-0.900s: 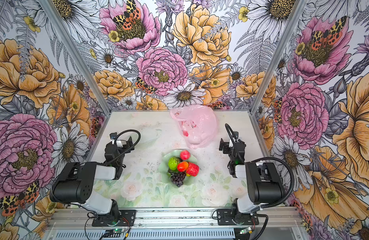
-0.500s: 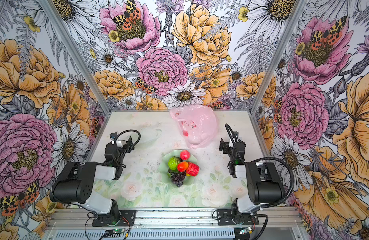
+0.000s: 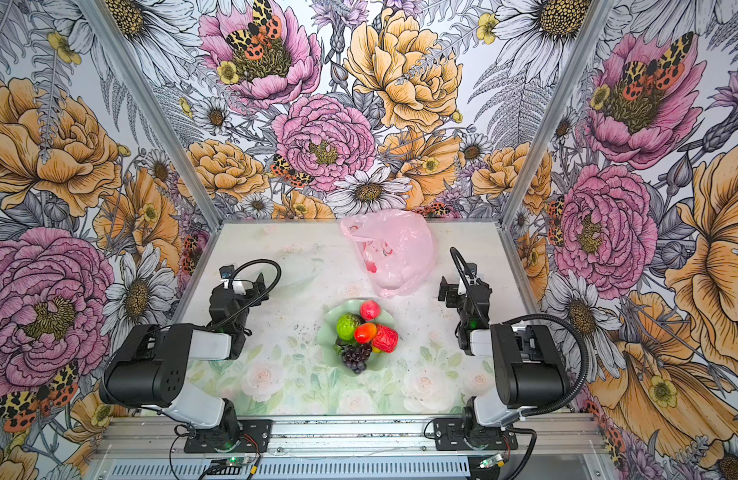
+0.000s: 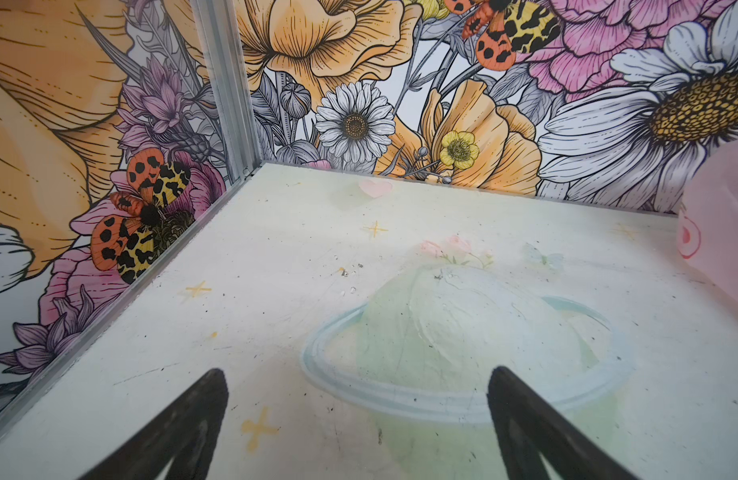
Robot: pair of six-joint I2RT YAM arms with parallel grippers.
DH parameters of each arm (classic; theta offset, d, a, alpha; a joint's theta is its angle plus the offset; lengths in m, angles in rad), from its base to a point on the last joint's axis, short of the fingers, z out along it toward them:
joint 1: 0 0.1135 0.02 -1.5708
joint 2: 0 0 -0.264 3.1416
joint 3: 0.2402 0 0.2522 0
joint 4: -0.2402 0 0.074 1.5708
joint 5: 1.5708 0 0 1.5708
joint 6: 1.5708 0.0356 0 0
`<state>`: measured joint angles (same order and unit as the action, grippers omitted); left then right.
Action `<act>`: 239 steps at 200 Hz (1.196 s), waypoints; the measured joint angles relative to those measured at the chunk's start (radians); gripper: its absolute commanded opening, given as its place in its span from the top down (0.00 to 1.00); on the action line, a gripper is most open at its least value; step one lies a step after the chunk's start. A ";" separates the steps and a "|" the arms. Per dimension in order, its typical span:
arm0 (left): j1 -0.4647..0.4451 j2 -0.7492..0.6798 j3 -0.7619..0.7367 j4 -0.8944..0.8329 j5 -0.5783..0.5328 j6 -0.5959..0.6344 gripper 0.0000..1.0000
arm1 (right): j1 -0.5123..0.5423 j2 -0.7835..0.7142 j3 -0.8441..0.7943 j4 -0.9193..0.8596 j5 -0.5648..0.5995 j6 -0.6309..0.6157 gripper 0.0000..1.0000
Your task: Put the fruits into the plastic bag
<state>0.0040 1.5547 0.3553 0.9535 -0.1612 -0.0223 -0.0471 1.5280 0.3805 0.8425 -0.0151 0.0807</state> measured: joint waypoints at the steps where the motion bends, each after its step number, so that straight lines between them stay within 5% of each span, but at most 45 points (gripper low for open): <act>1: 0.000 0.000 0.000 0.000 0.000 0.000 0.01 | 0.000 0.000 0.000 0.000 0.000 0.000 0.00; 77: 0.000 -0.073 0.012 -0.105 -0.001 0.002 0.01 | 0.000 -0.079 0.023 -0.124 0.072 0.019 0.00; 111: 0.000 -0.243 0.103 -0.348 -0.028 -0.036 0.01 | 0.000 -0.250 0.093 -0.345 0.136 0.071 0.01; 151: -0.001 -0.407 0.330 -0.784 -0.071 -0.232 0.01 | 0.000 -0.378 0.343 -0.760 0.183 0.228 0.00; 184: -0.093 -0.473 0.451 -1.045 -0.057 -0.353 0.01 | 0.000 -0.391 0.556 -1.075 0.095 0.382 0.00; 239: -0.203 -0.492 0.657 -1.436 0.135 -0.462 0.01 | 0.013 -0.392 0.754 -1.461 -0.159 0.608 0.02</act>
<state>-0.1989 1.0626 1.0119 -0.4824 -0.0261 -0.4843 -0.0345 1.1358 1.1343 -0.6182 -0.1745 0.6884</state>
